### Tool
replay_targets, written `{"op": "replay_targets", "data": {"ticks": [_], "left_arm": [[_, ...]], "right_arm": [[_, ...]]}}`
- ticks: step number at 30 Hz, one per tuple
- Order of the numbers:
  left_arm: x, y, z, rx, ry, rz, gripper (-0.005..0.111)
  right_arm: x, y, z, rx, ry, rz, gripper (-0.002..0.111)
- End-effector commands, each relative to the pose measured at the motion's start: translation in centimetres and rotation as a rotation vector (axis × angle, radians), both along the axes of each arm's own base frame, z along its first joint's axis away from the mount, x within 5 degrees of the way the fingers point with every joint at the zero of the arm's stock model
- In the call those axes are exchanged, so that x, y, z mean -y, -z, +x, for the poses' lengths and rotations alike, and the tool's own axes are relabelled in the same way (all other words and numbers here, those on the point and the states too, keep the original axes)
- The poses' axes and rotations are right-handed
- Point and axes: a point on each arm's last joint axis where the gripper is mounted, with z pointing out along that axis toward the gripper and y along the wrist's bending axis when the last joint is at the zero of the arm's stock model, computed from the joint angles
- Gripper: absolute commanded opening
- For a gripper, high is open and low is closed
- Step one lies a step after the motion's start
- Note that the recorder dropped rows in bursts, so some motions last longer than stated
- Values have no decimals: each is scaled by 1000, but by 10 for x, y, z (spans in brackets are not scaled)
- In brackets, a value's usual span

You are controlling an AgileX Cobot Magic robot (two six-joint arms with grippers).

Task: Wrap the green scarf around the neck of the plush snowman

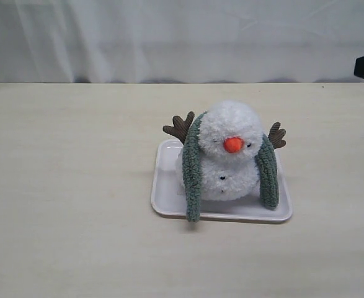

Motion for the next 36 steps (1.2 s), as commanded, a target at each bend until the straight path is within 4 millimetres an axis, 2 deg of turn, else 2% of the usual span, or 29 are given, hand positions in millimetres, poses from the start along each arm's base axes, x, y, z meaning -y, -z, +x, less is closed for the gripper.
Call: {"op": "replay_targets", "data": {"ticks": [1, 6, 9, 25, 36], "left_arm": [[0, 0, 0, 7, 0, -3, 0], [0, 0, 0, 7, 0, -3, 0], [0, 0, 0, 7, 0, -3, 0], [0, 0, 0, 15, 0, -3, 0], [0, 0, 0, 15, 0, -3, 0]], "right_arm": [[-4, -16, -27, 47, -11, -31, 4], [-4, -27, -53, 100, 6, -112, 4], [-5, -31, -59, 106, 35, -68, 4], [-11, -31, -64, 76, -21, -16, 4], [-9, -12, -61, 45, 0, -21, 4]]}}
